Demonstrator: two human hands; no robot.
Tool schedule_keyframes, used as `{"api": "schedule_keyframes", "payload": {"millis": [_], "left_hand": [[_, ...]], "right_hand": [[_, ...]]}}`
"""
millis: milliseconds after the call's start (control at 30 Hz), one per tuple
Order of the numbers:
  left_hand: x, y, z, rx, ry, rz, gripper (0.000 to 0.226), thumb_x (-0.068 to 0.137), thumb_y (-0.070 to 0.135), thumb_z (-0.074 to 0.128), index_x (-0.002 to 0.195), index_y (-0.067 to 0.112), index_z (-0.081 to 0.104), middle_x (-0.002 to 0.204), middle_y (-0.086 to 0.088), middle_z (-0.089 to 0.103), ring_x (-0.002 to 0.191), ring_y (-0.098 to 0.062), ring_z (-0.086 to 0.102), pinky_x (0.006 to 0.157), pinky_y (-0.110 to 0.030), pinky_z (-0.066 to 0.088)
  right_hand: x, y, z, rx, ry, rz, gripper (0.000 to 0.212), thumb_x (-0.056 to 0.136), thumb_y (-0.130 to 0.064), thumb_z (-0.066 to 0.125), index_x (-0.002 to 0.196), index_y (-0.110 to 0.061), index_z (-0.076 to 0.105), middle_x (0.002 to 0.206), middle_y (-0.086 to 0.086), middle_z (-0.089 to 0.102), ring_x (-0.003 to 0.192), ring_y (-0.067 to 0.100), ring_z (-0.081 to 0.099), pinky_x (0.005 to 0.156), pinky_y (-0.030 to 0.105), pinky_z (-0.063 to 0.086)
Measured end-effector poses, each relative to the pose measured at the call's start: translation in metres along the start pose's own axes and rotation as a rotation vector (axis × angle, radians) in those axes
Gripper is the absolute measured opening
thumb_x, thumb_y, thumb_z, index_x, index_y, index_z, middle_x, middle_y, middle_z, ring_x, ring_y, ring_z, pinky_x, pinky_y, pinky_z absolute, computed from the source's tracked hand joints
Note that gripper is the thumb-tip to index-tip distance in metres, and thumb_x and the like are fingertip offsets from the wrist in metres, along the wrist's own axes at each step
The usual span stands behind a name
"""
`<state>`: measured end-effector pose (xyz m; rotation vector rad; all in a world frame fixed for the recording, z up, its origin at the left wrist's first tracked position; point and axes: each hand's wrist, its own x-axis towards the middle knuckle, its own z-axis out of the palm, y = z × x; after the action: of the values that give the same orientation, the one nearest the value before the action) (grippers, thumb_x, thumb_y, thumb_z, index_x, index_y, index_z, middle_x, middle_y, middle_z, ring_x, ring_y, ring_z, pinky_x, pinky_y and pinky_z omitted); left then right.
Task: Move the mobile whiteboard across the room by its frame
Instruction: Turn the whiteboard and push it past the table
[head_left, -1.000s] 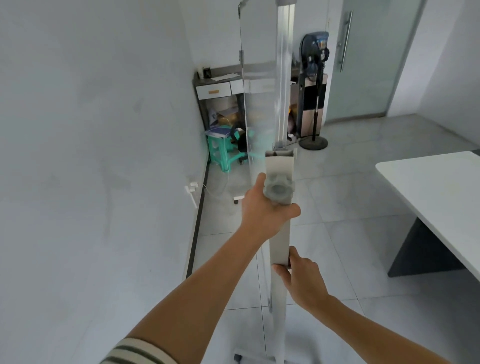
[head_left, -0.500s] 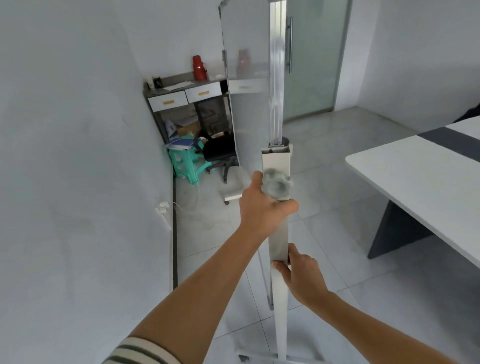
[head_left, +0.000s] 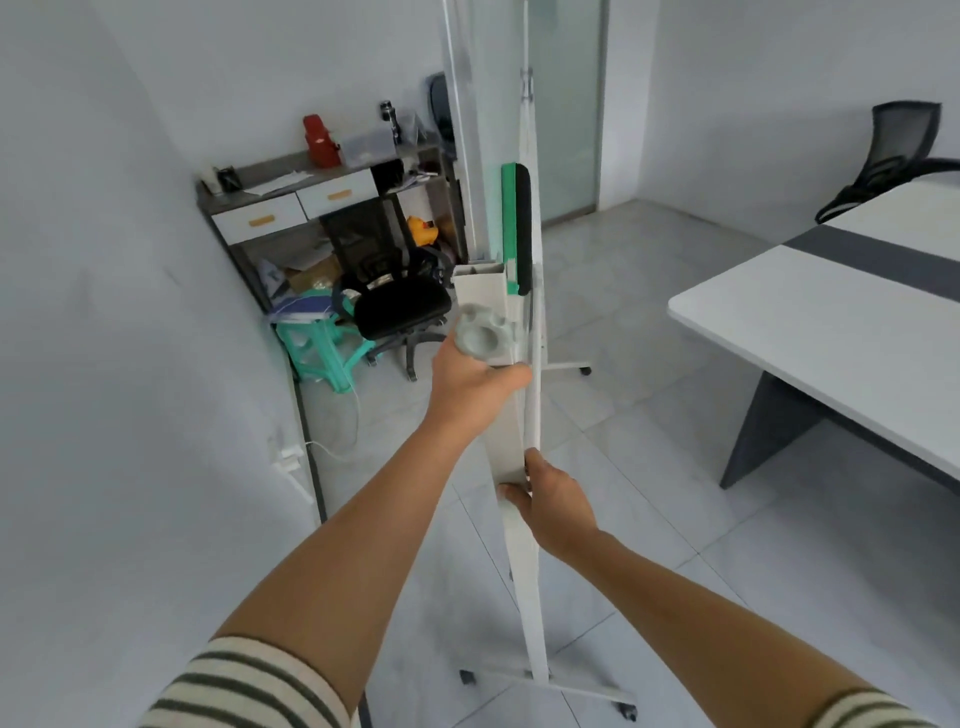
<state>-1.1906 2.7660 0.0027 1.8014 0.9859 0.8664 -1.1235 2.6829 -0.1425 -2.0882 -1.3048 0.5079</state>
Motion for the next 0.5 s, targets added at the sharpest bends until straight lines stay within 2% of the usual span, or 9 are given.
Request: {"api": "schedule_keyframes", "payload": {"millis": [67,100,167,233,300,333,400,500], "left_hand": [[0.024,-0.009,-0.003,-0.016,0.006,0.005,0.019,0.066,0.008,0.072,0.078,0.011,0.058,0.065,0.008,0.056,0.058,-0.008,0.055,0.056,-0.020,0.044],[0.037,-0.014,-0.003,-0.030,0.023,0.010,0.017,0.066,0.007,0.071,0.078,0.008,0.059,0.063,0.008,0.056,0.056,-0.006,0.054,0.054,-0.018,0.043],[0.063,-0.024,-0.003,-0.050,0.053,0.021,0.020,0.068,0.005,0.069,0.064,0.015,0.052,0.052,0.012,0.051,0.046,-0.001,0.048,0.046,-0.011,0.038],[0.092,-0.033,-0.003,-0.059,0.085,0.022,0.026,0.069,0.007,0.069,0.059,0.018,0.048,0.046,0.013,0.047,0.041,-0.001,0.046,0.043,-0.008,0.034],[0.120,-0.043,-0.004,-0.041,0.114,0.028,0.014,0.071,0.012,0.070,0.071,0.008,0.057,0.054,0.010,0.055,0.047,-0.001,0.053,0.046,-0.009,0.038],[0.134,-0.047,-0.006,-0.026,0.122,0.032,0.016,0.072,0.015,0.071,0.080,0.004,0.061,0.060,0.007,0.060,0.052,-0.002,0.057,0.050,-0.011,0.042],[0.163,-0.051,-0.009,-0.011,0.125,0.034,0.025,0.074,0.019,0.072,0.093,0.005,0.064,0.073,0.002,0.068,0.064,-0.008,0.065,0.056,-0.016,0.045],[0.210,-0.055,-0.014,0.005,0.096,0.027,0.031,0.076,0.022,0.073,0.103,0.011,0.063,0.082,0.003,0.068,0.072,-0.003,0.064,0.058,-0.016,0.045]], "right_hand": [[0.023,-0.005,0.007,0.030,0.018,0.003,0.031,0.092,-0.042,0.051,0.099,-0.014,0.040,0.104,0.010,0.061,0.083,0.035,0.061,0.068,0.048,0.054],[0.035,-0.007,0.010,0.061,0.028,0.007,0.034,0.092,-0.043,0.052,0.110,-0.016,0.041,0.114,0.008,0.060,0.090,0.034,0.062,0.072,0.047,0.054],[0.065,-0.010,0.016,0.122,0.038,0.005,0.052,0.091,-0.041,0.054,0.135,-0.022,0.033,0.130,0.004,0.056,0.104,0.031,0.062,0.080,0.043,0.053],[0.098,-0.015,0.021,0.156,0.019,-0.015,0.058,0.092,-0.037,0.053,0.143,-0.025,0.027,0.125,0.005,0.060,0.097,0.028,0.061,0.078,0.040,0.052],[0.131,-0.020,0.023,0.173,0.001,-0.007,0.056,0.094,-0.035,0.051,0.144,-0.025,0.028,0.110,0.008,0.065,0.083,0.025,0.057,0.071,0.035,0.049],[0.147,-0.023,0.024,0.178,-0.004,0.007,0.056,0.094,-0.036,0.050,0.144,-0.024,0.027,0.106,0.007,0.065,0.080,0.023,0.054,0.069,0.032,0.046],[0.178,-0.028,0.027,0.183,-0.011,0.033,0.058,0.095,-0.036,0.049,0.146,-0.024,0.025,0.105,0.006,0.064,0.080,0.021,0.053,0.068,0.029,0.043],[0.225,-0.035,0.031,0.164,-0.010,0.072,0.063,0.095,-0.039,0.049,0.149,-0.025,0.020,0.114,0.007,0.065,0.088,0.026,0.060,0.073,0.032,0.050]]}}
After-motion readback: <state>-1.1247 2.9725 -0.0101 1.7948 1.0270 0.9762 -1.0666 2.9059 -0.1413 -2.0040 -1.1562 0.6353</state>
